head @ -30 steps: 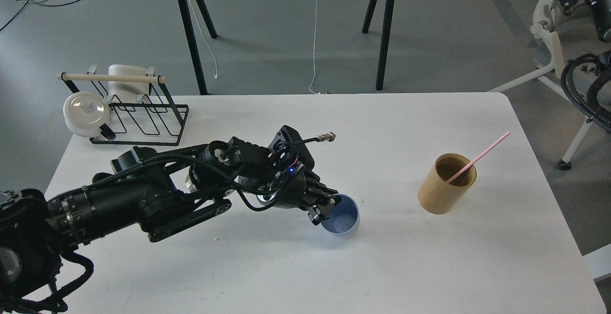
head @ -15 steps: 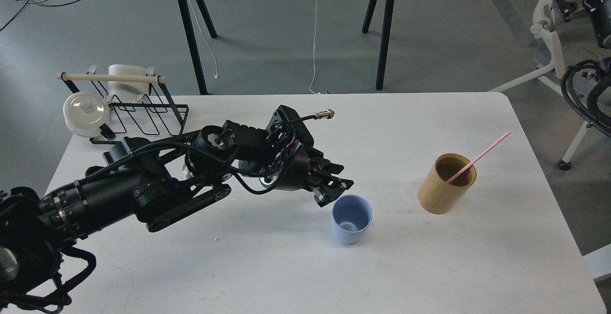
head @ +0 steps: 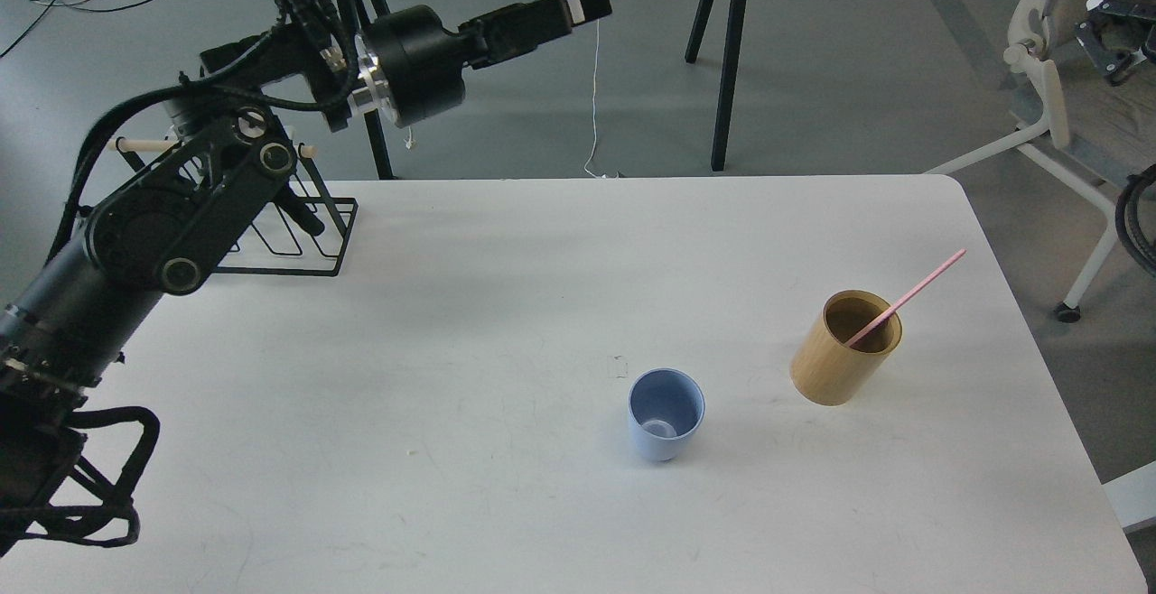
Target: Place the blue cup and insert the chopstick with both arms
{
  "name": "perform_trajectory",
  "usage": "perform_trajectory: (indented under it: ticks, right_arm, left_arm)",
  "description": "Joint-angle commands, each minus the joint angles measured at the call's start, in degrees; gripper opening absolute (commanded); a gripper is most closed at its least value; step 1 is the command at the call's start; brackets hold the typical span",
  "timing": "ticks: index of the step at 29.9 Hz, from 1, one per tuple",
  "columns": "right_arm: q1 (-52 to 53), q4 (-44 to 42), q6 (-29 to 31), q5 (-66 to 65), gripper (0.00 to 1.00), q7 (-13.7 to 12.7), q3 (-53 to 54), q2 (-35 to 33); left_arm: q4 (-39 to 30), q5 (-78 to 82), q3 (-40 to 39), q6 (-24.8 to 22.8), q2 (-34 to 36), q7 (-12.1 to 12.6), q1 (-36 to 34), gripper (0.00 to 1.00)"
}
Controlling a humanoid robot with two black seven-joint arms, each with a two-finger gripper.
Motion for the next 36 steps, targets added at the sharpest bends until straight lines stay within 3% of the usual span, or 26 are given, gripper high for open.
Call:
perform_trajectory:
  ticks: [1, 7, 16, 24, 31, 36]
  right_arm:
    - [-3.56, 2.19, 0.0, -3.34, 0.99, 0.13, 0.05, -1.17]
    - [-9.1, 3.06, 0.0, -8.01, 0.99, 0.13, 0.14, -2.31]
    - [-14.81, 9.47, 0.0, -21.09, 0.98, 0.92, 0.05, -10.65]
    - [-20.26, 17.03, 0.0, -34.98, 0.98, 1.36, 0.05, -16.28]
    - [-25.8, 27.48, 0.0, -48.07, 0.98, 4.52, -0.12, -19.45]
    - [-28.71, 32.16, -12.77, -66.17, 0.98, 8.04, -0.56, -19.8]
  left_arm:
    - [7.07, -24.98, -0.67, -0.01, 2.29, 0.14, 0.01, 1.0]
    - [16.47, -56.66, -0.05, -0.01, 5.9, 1.1, 0.98, 1.0]
    - [35.11, -75.67, 0.03, -0.01, 4.85, 1.46, 0.1, 1.0]
    - [37.93, -77.35, 0.12, -0.01, 3.35, 1.46, 0.1, 1.0]
    - [37.84, -77.53, 0.12, -0.01, 2.91, 1.89, -0.43, 1.0]
    - [37.84, -77.53, 0.12, -0.01, 2.91, 2.16, -0.43, 1.0]
